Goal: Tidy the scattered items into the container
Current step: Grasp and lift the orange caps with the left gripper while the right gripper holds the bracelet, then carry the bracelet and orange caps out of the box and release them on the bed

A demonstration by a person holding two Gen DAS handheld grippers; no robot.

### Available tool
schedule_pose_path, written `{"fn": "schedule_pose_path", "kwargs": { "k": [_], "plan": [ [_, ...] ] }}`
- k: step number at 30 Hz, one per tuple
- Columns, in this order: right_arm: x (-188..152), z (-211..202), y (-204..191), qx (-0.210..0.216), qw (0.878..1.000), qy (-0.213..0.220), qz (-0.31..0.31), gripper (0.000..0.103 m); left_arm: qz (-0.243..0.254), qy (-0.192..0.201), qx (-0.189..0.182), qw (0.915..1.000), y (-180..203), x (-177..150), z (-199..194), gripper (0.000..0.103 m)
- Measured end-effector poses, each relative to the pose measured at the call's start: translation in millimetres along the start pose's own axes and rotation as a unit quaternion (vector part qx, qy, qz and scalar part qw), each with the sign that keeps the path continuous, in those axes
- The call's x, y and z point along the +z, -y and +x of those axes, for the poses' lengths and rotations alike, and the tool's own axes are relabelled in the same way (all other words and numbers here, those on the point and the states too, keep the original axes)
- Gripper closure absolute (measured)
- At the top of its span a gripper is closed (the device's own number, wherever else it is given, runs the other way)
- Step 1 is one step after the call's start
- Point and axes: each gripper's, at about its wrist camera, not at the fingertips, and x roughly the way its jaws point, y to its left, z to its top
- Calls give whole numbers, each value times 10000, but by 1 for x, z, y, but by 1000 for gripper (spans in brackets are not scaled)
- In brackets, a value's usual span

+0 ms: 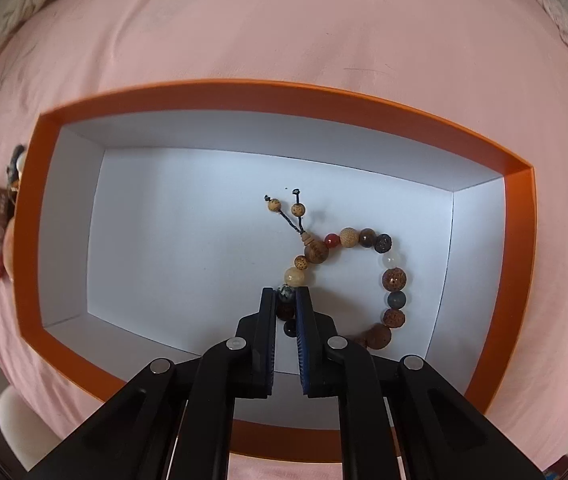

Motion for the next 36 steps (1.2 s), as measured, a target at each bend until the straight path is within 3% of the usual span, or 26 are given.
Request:
{"fn": "schedule_pose_path", "kwargs": {
  "k": [5,11,14,18,21,23,28,30,33,35,36],
  "plan": [
    [-5,-18,19,436,9979,376,288,94,-223,159,-27,9996,-11,-22,-1,76],
    [-19,-72,16,949,9862,1347,148,94,-590,273,-121,9978,-29,-49,4,76],
    [-30,-102,-11,1442,9737,1760,-152,94,-670,213,-122,9975,-34,-64,11,76],
    [-34,-129,-77,2097,9546,2002,-686,94,-816,160,-17,9965,-42,-80,21,76],
    [-43,-130,-130,2393,9428,2031,-1125,94,-1023,212,-79,9945,-50,-89,24,76],
    [-44,-125,-153,2484,9415,1923,-1222,94,-1181,325,-57,9925,-55,-94,26,76],
    [-50,-59,-191,2173,9588,1323,-1262,94,-2120,808,91,9739,-69,-106,30,74],
    [-51,-35,-194,2008,9658,1141,-1179,92,-2416,801,267,9667,-72,-109,38,55],
    [-57,-15,-184,1860,9714,1061,-1026,81,-2385,968,571,9646,-65,-113,43,49],
    [-62,-16,-169,1964,9688,1161,-970,55,-2375,1099,938,9606,-59,-112,39,43],
    [-65,-21,-164,2054,9654,1314,-925,53,-2412,1233,1139,9559,-57,-112,35,36]
  ]
}}
